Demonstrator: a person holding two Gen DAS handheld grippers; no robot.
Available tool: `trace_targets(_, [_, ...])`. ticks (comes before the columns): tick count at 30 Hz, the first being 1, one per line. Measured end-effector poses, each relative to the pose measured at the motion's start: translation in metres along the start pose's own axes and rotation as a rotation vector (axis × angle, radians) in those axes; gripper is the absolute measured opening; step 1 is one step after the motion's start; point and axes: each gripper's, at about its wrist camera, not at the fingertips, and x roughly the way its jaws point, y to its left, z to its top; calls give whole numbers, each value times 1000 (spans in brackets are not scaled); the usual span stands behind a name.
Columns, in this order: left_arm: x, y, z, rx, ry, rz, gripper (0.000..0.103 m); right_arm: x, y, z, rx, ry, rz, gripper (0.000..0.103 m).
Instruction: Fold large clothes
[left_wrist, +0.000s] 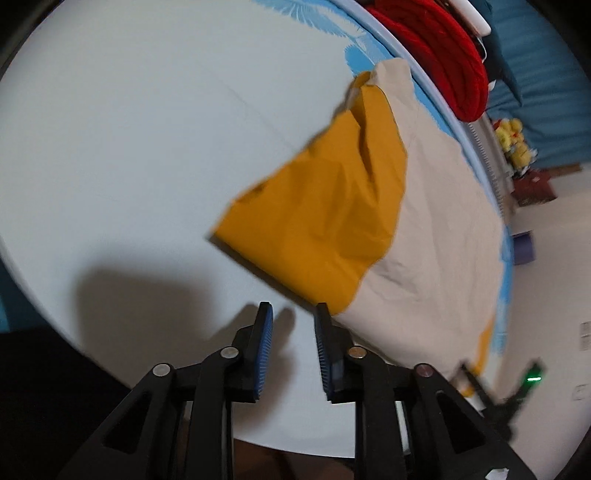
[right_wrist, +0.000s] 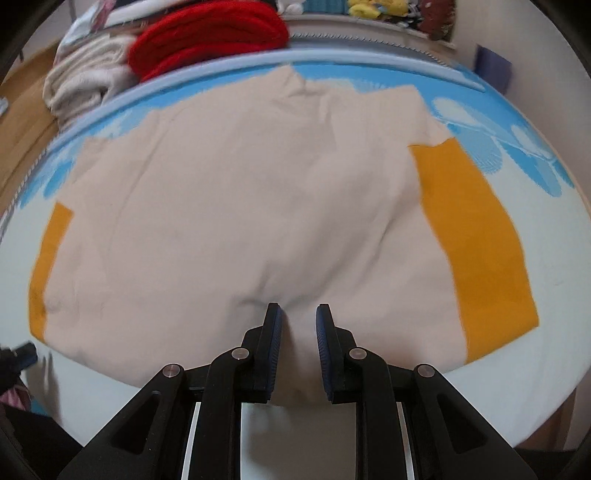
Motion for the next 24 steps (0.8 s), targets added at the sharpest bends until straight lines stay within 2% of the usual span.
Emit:
trace_targets(3, [7,-2,-1,-21,20,-27,42,15,-10,-3,33,42,-12,21])
trace_targets(4, [10,-2,-1,-27,24,-26,44,16,-9,-1,31,45,-12,21])
trace_targets(9, [16,1,6,-87,0,-82,47,17,-10,5,-21,45,-18,21])
trace_targets(19, [22,15,18,-185,-85,-203,55,15,-8,-3,-42,39,-5,21])
trace_targets(24, [33,11,27,-231,-125,-267,55,15,-8,-3,-52,34,-3,21])
